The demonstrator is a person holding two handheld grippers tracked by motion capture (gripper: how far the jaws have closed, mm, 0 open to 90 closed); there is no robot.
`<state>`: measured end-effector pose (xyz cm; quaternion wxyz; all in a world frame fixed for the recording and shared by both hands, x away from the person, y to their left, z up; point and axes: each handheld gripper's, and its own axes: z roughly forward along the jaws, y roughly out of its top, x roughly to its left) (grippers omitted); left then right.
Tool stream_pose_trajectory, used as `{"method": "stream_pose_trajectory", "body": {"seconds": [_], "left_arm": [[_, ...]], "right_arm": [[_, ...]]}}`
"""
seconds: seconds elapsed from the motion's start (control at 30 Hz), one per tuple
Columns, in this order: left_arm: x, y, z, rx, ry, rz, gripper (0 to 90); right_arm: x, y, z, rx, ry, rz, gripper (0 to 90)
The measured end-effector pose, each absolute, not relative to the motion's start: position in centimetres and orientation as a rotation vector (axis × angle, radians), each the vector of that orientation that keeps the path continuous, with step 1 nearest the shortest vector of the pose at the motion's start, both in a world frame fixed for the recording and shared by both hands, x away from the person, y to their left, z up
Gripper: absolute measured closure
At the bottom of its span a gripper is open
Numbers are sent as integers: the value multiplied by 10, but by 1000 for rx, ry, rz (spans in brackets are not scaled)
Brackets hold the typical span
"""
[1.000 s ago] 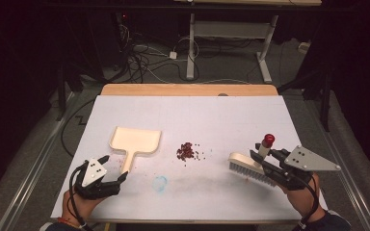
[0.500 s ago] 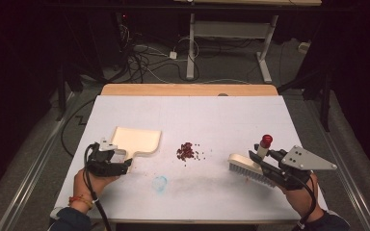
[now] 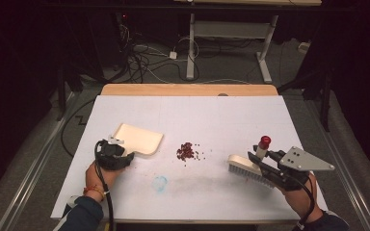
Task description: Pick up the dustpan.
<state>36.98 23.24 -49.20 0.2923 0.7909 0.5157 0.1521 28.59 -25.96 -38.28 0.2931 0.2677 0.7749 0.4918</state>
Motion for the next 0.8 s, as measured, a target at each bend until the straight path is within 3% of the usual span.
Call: {"method": "stream_pose_trajectory", "body": {"seconds": [0.13,0.8], "left_arm": [[372,236,-493,2108,1349,401,627],[366,241,-478,2156,1263,428,636]], "right_arm": [[286,-260,-383,711,2066,1316,699],[295,-259,-383,724,2061,1321,700]]}}
